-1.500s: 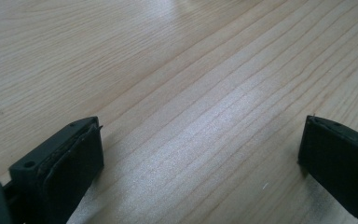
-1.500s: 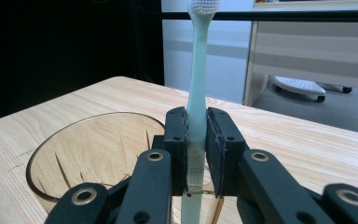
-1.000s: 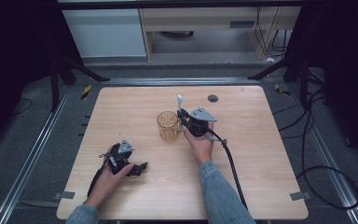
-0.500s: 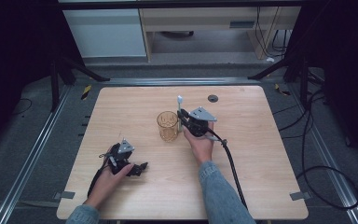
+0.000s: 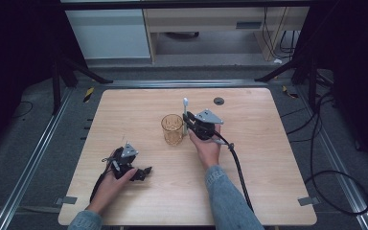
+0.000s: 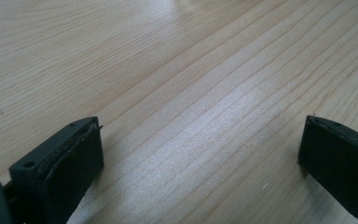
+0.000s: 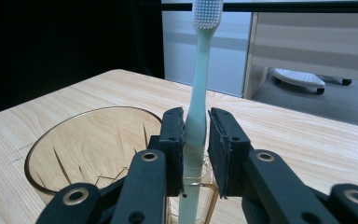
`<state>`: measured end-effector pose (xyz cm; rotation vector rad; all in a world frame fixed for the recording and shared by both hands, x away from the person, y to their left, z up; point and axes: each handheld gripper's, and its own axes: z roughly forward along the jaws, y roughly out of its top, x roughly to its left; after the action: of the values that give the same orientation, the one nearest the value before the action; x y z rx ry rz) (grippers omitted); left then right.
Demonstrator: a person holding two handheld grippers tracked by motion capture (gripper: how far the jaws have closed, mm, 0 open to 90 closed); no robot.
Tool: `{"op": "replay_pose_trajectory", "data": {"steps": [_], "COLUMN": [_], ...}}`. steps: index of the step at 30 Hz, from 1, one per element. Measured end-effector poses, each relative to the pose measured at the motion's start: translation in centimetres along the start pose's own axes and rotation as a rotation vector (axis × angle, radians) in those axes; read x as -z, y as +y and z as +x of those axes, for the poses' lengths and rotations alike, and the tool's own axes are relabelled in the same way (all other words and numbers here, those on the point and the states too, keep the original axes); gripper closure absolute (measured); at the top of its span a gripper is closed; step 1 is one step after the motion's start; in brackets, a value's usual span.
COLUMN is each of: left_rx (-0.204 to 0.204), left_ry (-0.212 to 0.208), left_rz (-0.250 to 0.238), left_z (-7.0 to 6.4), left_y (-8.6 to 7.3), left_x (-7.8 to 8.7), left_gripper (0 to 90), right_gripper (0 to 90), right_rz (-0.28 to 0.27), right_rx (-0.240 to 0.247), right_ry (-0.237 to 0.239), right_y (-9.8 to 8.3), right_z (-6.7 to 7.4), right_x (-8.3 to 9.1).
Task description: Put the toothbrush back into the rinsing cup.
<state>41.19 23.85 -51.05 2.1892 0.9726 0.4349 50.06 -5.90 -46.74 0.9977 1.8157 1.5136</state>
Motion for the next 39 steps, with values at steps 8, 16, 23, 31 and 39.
{"op": "replay_pose_trajectory", "data": {"steps": [8, 16, 23, 31, 39], "left_rx": [0.004, 0.003, 0.004, 0.003, 0.002], "left_ry": [0.0, 0.0, 0.0, 0.0, 0.0], "left_rz": [-0.003, -0.003, -0.003, -0.002, -0.001], "left_z": [0.0, 0.0, 0.0, 0.0, 0.0], "left_y": [0.0, 0.0, 0.0, 0.0, 0.0], "left_x": [0.0, 0.0, 0.0, 0.0, 0.0], "left_gripper": [0.0, 0.0, 0.0, 0.0, 0.0], "right_gripper": [74.0, 70.1, 67.7, 61.4, 49.7], "right_rz": [0.004, 0.009, 0.009, 0.027, 0.047], "right_rx": [0.0, 0.01, 0.007, 0.006, -0.004], "right_ry": [0.0, 0.003, -0.002, -0.01, -0.021], "right_y": [0.1, 0.4, 0.6, 1.2, 1.8], "right_z": [0.1, 0.1, 0.0, 0.0, -0.2], "right_x": [0.1, 0.3, 0.5, 1.1, 1.6]}}
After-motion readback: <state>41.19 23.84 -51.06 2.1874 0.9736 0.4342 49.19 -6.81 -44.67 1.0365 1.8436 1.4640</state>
